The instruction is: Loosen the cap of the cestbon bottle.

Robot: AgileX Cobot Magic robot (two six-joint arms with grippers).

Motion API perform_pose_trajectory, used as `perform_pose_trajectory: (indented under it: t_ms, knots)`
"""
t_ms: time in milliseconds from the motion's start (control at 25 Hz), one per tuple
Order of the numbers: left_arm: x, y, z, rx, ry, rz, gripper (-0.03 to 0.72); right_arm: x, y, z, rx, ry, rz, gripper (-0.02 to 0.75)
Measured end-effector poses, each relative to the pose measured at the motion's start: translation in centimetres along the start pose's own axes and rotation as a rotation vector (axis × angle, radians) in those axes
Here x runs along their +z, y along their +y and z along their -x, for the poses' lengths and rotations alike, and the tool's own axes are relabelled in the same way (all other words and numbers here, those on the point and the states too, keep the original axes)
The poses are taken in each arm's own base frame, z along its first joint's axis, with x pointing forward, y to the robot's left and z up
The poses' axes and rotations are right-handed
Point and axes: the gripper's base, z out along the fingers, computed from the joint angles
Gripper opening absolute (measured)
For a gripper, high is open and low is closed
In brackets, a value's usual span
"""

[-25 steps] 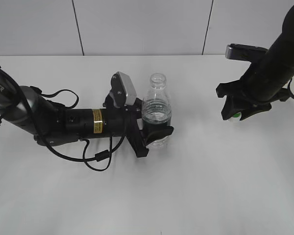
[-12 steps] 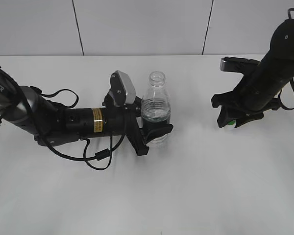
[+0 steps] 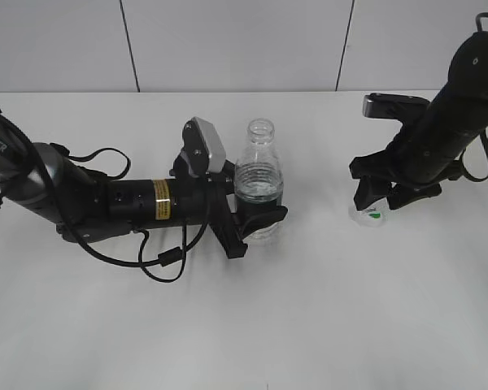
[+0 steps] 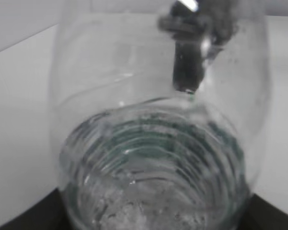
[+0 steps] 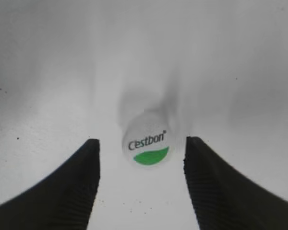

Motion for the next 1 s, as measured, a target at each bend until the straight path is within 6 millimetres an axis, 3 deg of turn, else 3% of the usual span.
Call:
perform_pose_trajectory:
  t_ms: [200, 560, 640, 800, 1000]
  knots:
    - [0.0, -0.01, 0.0, 0.0, 0.0, -0.001, 0.403, 0.0, 0.07, 0.02, 0.006, -0.002, 0.008, 0.561]
    - [0.0, -0.14, 0.01, 0.008, -0.001, -0.015, 0.403, -0.05, 0.11, 0.04, 0.006, 0.002, 0.011, 0.584]
    - [0.0, -0.28, 0.01, 0.017, -0.002, -0.031, 0.438, -0.17, 0.14, 0.23, 0.004, -0.004, 0.011, 0.585]
    - [-0.02, -0.53, 0.4, 0.023, -0.045, -0.058, 0.579, -0.18, 0.15, 0.21, 0.003, 0.0, 0.013, 0.587]
    - [-0.14, -0.48, 0.51, 0.014, -0.06, -0.064, 0.608, -0.19, 0.22, 0.0, 0.003, 0.023, 0.02, 0.587]
